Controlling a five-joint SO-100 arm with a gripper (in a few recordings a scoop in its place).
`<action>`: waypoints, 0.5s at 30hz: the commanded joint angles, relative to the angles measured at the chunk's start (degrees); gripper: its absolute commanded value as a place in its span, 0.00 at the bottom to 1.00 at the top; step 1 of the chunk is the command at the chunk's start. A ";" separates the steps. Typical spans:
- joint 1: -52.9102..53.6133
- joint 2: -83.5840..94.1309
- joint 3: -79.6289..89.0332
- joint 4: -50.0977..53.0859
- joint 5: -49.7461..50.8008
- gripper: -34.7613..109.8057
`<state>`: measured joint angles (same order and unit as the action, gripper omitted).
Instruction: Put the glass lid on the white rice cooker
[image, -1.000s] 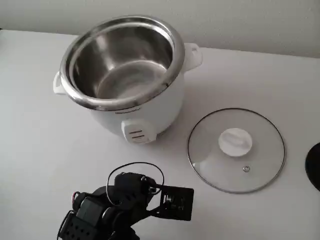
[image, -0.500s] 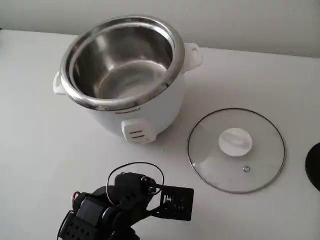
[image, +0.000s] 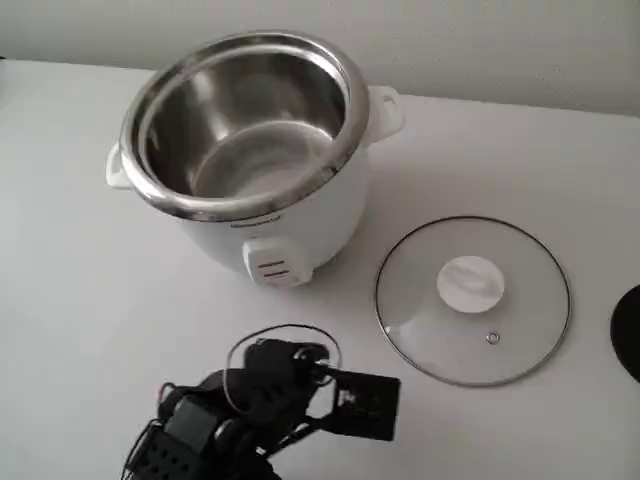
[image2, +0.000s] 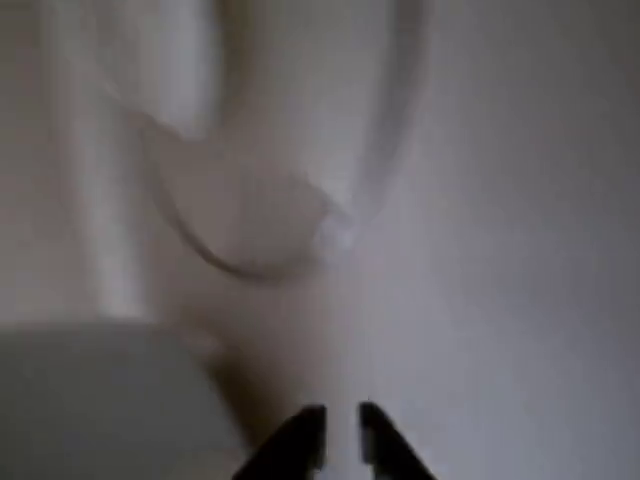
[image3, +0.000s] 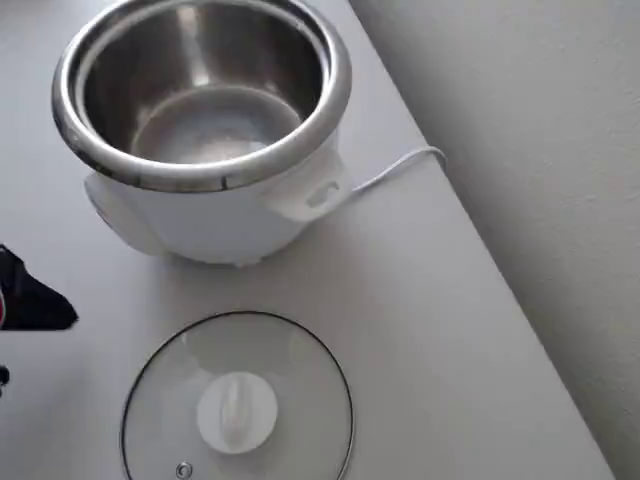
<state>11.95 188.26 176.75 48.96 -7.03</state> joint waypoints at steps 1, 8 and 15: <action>6.94 0.09 -0.09 -10.63 0.70 0.34; 5.98 -6.33 0.70 -26.46 1.05 0.40; 5.63 -48.08 -1.67 -70.49 -0.62 0.42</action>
<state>18.19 162.60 177.89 3.87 -6.50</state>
